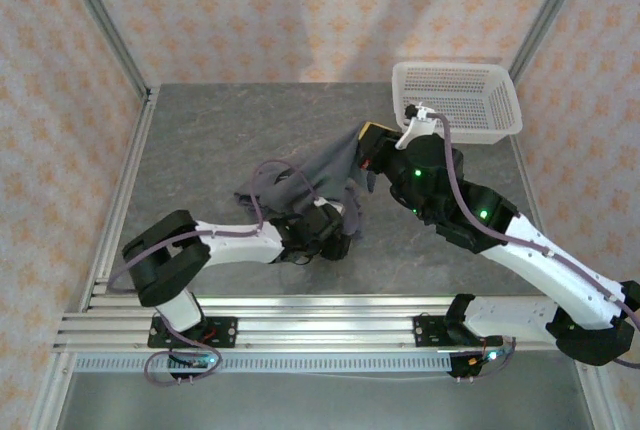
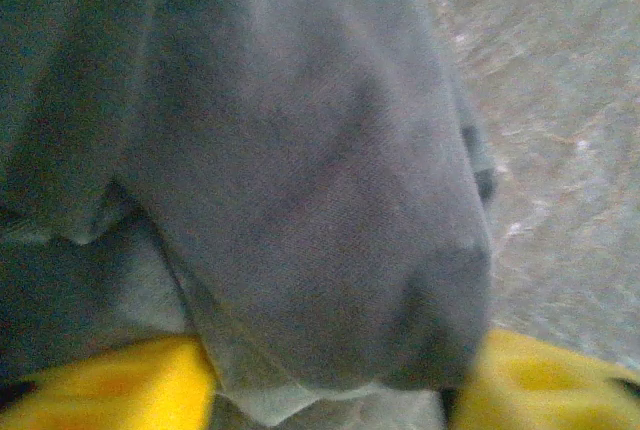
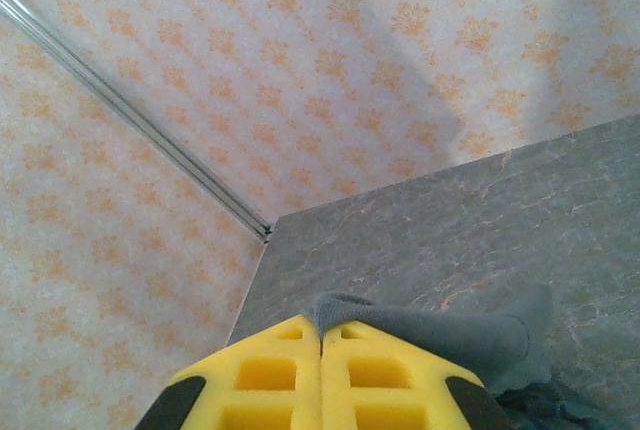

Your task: Fold the inside-out t-shirt

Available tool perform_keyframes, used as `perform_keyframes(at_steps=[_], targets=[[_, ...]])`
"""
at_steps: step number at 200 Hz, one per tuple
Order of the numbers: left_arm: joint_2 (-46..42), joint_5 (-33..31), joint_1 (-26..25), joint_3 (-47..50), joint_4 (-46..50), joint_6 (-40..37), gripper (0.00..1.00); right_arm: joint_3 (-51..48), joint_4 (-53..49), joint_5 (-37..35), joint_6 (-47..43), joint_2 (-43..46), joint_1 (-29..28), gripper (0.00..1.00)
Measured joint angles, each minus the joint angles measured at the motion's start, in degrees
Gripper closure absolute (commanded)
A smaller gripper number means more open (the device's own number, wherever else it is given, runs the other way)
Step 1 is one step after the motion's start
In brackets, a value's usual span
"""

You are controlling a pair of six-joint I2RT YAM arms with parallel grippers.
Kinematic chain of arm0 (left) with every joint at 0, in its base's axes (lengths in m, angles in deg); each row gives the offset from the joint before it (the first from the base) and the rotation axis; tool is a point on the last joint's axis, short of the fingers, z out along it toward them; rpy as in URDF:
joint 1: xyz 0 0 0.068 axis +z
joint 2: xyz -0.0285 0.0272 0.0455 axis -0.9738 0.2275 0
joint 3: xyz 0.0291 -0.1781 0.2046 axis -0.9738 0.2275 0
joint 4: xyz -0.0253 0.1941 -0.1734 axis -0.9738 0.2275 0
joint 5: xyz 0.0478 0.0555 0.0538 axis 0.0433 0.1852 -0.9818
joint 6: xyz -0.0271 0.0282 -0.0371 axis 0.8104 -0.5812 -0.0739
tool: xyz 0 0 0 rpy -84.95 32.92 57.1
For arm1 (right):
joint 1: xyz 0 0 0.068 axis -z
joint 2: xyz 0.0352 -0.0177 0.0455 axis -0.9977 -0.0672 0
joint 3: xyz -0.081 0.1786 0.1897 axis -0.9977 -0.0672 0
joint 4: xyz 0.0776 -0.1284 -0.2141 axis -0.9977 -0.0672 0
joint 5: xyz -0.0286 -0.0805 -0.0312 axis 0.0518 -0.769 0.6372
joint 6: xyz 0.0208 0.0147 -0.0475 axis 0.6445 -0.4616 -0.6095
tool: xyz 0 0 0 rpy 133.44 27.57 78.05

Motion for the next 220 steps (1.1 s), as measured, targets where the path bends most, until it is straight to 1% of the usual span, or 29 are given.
perform_keyframes(at_steps=[22,33,44,55,72,81,95,104,119,136,157,175,203,220], targets=[[-1.79,-0.26,1.25,0.02,0.11,0.59,1.00,0.50,-0.98,-2.08,-1.18,0.00,0.42,1.00],[-6.25,0.07,2.60,0.02,1.60,0.63,1.00,2.21,-3.08,-3.72,-2.05,-0.17,1.86,1.00],[-13.29,0.63,4.92,-0.24,4.44,0.52,1.00,5.46,-5.64,-5.66,-2.93,-0.52,4.81,1.00],[-21.53,1.03,8.52,-1.86,8.55,-0.04,1.00,9.09,-7.39,-7.26,-3.87,-0.76,8.61,1.00],[-33.75,0.55,16.26,-9.40,16.22,-2.86,1.00,14.75,-8.39,-10.38,-5.81,-0.31,14.82,1.00],[-37.62,0.28,20.28,-14.71,19.89,-4.50,1.00,17.38,-8.48,-11.98,-6.84,0.31,16.74,1.00],[-41.79,-1.01,25.79,-23.61,25.05,-7.43,1.00,20.35,-8.26,-13.29,-8.48,1.70,17.46,1.00],[-43.01,-1.90,27.93,-28.59,28.24,-9.29,1.00,21.77,-7.76,-13.70,-9.38,2.71,17.46,1.00],[-43.82,-3.32,29.38,-34.58,32.79,-11.96,1.00,23.63,-7.13,-14.19,-10.82,3.82,17.46,1.00],[-43.32,-5.14,29.92,-37.66,36.76,-14.03,1.00,25.46,-6.69,-14.45,-12.04,5.03,17.46,1.00],[-41.99,-7.39,30.01,-37.31,40.72,-15.32,1.00,25.79,-6.45,-14.73,-13.22,5.99,17.46,1.00],[-40.63,-8.76,30.67,-34.99,42.40,-15.43,1.00,24.85,-6.49,-15.17,-13.60,6.51,17.46,1.00],[-37.33,-8.26,32.72,-31.50,43.41,-14.27,1.00,21.62,-6.80,-16.26,-13.60,7.08,17.46,1.00],[-35.71,-7.48,33.75,-29.07,43.06,-12.07,1.00,18.73,-6.95,-18.43,-13.53,6.62,17.46,1.00]])
